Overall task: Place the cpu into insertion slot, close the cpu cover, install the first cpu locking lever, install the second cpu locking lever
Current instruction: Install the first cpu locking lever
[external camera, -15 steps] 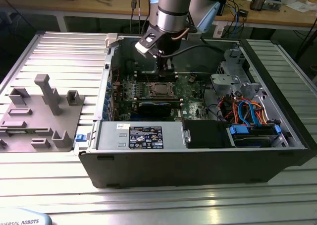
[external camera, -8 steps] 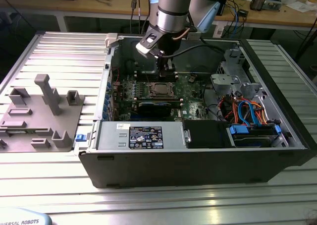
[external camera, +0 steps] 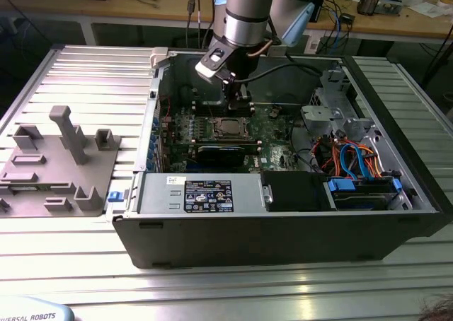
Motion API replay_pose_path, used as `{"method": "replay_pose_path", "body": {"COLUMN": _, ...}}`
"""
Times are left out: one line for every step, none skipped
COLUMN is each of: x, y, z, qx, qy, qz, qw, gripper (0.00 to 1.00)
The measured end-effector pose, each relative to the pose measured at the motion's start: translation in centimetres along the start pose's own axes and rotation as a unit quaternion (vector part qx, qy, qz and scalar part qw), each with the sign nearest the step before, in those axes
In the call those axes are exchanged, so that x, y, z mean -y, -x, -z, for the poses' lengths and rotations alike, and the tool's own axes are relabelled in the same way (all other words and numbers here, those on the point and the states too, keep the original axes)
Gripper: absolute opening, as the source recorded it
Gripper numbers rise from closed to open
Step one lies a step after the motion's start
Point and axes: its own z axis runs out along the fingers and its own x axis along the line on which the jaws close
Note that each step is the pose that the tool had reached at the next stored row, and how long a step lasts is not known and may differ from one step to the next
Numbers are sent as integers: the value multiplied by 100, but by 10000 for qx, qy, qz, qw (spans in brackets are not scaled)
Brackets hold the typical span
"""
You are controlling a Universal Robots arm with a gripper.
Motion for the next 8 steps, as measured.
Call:
{"method": "replay_pose_path", "body": {"x": 0, "y": 0, "z": 0, "qx": 1, "qy": 0, "qz": 18, "qw": 10000, "gripper": 11}}
{"method": "replay_pose_path", "body": {"x": 0, "y": 0, "z": 0, "qx": 2, "qy": 0, "qz": 35, "qw": 10000, "gripper": 11}}
{"method": "replay_pose_path", "body": {"x": 0, "y": 0, "z": 0, "qx": 4, "qy": 1, "qz": 58, "qw": 10000, "gripper": 11}}
{"method": "replay_pose_path", "body": {"x": 0, "y": 0, "z": 0, "qx": 5, "qy": 2, "qz": 78, "qw": 10000, "gripper": 11}}
{"method": "replay_pose_path", "body": {"x": 0, "y": 0, "z": 0, "qx": 6, "qy": 2, "qz": 101, "qw": 9999, "gripper": 11}}
{"method": "replay_pose_path", "body": {"x": 0, "y": 0, "z": 0, "qx": 7, "qy": 3, "qz": 118, "qw": 9999, "gripper": 11}}
{"method": "replay_pose_path", "body": {"x": 0, "y": 0, "z": 0, "qx": 9, "qy": 3, "qz": 144, "qw": 9999, "gripper": 11}}
{"method": "replay_pose_path", "body": {"x": 0, "y": 0, "z": 0, "qx": 10, "qy": 4, "qz": 163, "qw": 9999, "gripper": 11}}
